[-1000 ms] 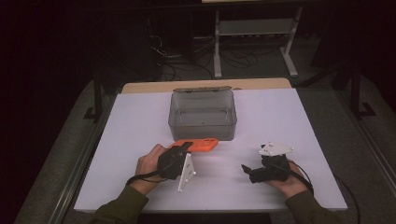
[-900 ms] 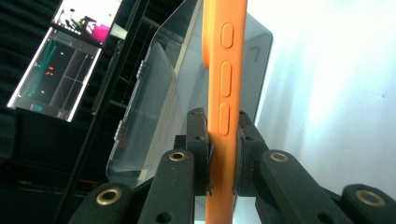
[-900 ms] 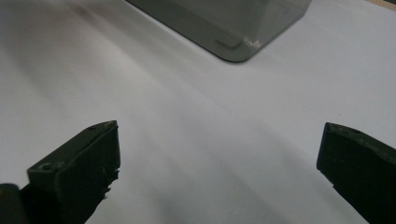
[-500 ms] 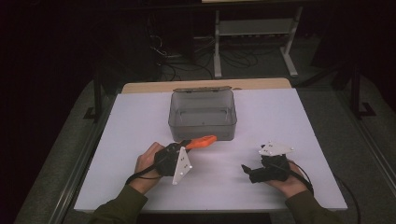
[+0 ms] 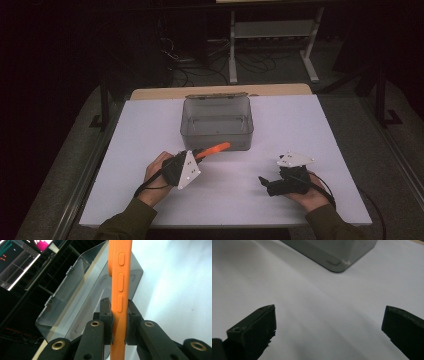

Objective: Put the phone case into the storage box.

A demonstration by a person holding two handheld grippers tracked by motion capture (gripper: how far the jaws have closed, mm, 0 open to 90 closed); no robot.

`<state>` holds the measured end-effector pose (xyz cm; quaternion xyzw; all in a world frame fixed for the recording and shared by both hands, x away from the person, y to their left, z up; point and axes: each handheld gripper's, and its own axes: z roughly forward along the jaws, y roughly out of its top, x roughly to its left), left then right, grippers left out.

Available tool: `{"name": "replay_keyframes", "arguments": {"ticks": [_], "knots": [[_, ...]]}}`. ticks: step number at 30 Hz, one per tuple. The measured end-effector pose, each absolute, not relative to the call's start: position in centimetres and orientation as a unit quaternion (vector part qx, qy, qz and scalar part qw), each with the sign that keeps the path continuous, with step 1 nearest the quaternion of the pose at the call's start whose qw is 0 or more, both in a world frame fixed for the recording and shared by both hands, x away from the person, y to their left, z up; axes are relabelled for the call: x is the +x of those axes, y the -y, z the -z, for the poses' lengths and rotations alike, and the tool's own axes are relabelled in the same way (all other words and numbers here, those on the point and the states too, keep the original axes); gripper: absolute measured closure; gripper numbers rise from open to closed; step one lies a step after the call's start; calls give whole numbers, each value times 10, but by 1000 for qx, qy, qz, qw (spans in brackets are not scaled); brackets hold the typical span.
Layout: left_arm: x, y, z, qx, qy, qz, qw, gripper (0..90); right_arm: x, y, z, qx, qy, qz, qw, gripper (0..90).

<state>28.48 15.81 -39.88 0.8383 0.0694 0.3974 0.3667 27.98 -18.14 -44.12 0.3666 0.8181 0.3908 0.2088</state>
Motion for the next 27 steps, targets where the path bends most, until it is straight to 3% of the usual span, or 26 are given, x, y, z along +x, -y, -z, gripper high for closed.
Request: {"name": "replay_keyframes", "arguments": {"ticks": [27], "knots": [[307, -185, 389, 828, -180, -238, 475, 797, 280, 181, 441, 366, -817, -392, 212, 0]]}}
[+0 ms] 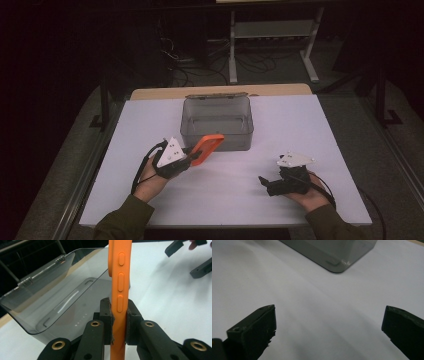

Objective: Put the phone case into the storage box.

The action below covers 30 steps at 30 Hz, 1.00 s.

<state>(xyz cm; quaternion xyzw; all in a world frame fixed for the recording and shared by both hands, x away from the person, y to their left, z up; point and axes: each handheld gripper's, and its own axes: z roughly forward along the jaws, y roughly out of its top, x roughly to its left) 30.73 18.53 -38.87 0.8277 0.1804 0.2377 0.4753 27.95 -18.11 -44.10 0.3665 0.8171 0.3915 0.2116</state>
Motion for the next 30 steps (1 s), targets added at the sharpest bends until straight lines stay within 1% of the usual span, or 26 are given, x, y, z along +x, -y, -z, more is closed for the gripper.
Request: {"name": "replay_keyframes", "arguments": {"ticks": [7, 16, 30], "knots": [[314, -193, 385, 819, -208, -199, 497, 797, 279, 181, 441, 366, -817, -392, 213, 0], [318, -195, 377, 818, -219, -182, 500, 796, 279, 180, 441, 365, -818, -392, 212, 0], [332, -201, 346, 811, -239, -155, 511, 796, 279, 180, 441, 367, -816, -393, 212, 0]]}}
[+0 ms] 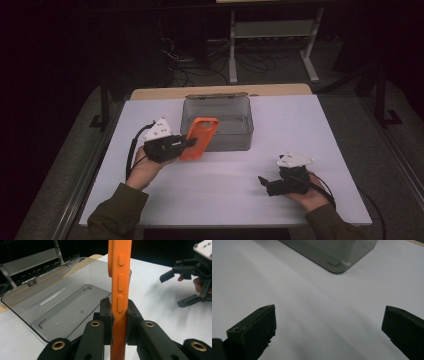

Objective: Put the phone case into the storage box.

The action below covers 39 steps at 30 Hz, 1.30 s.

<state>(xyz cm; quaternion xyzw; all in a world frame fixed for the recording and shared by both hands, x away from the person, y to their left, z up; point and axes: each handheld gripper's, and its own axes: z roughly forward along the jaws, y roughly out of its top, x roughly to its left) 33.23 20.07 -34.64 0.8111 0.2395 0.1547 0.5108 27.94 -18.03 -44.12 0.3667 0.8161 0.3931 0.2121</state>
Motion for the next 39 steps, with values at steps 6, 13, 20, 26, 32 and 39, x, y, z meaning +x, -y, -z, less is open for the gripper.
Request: {"name": "replay_keyframes", "arguments": {"ticks": [6, 13, 20, 26, 32, 39], "knots": [[342, -201, 335, 813, -247, -143, 507, 797, 280, 181, 441, 368, -815, -395, 210, 0], [353, -200, 321, 815, -251, -134, 505, 797, 280, 181, 441, 367, -815, -395, 211, 0], [366, -198, 309, 818, -256, -130, 499, 796, 279, 181, 440, 368, -814, -396, 211, 0], [381, -199, 299, 817, -267, -125, 495, 797, 279, 181, 440, 368, -813, -398, 212, 0], [395, -197, 291, 820, -274, -120, 488, 797, 280, 182, 440, 369, -813, -398, 212, 0], [411, -193, 285, 824, -288, -111, 476, 796, 279, 182, 440, 370, -812, -400, 211, 0]]}}
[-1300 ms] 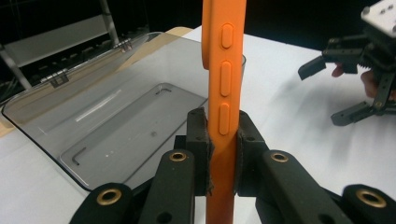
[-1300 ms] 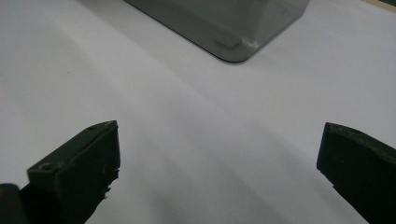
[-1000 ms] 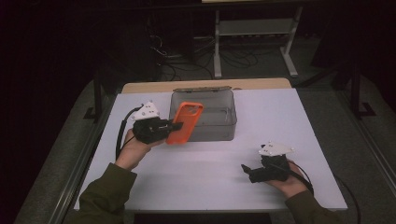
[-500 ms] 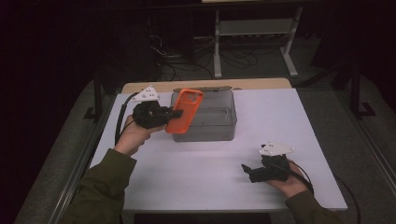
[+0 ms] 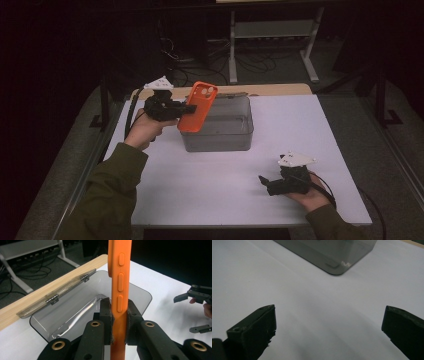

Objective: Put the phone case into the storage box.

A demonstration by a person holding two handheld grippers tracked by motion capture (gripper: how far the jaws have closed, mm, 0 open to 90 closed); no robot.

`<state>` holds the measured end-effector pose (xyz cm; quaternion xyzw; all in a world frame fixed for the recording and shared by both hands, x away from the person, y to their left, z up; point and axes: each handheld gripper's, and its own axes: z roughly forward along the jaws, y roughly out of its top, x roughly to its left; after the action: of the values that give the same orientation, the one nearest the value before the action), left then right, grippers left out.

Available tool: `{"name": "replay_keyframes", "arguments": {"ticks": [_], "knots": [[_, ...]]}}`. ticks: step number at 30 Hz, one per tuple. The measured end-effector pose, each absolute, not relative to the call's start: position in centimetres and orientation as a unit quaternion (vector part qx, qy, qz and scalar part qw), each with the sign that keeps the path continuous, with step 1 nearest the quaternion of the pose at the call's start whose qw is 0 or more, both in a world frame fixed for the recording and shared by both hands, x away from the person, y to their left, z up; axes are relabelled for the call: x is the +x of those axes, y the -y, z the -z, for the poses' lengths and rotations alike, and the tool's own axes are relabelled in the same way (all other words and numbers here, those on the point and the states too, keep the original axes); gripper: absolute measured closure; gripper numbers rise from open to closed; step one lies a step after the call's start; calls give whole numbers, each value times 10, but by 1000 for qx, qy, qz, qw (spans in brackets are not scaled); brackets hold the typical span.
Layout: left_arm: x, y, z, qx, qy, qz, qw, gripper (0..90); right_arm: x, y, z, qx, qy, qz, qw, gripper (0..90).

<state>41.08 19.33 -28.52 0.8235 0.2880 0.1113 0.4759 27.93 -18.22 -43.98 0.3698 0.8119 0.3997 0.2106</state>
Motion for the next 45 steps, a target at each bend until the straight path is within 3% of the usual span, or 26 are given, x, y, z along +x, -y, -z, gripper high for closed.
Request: {"name": "replay_keyframes", "arguments": {"ticks": [15, 45], "knots": [[449, -174, 279, 850, -330, -92, 400, 796, 279, 182, 439, 369, -811, -403, 208, 0], [493, -149, 315, 864, -431, -36, 258, 794, 279, 183, 438, 370, -808, -409, 205, 0]]}}
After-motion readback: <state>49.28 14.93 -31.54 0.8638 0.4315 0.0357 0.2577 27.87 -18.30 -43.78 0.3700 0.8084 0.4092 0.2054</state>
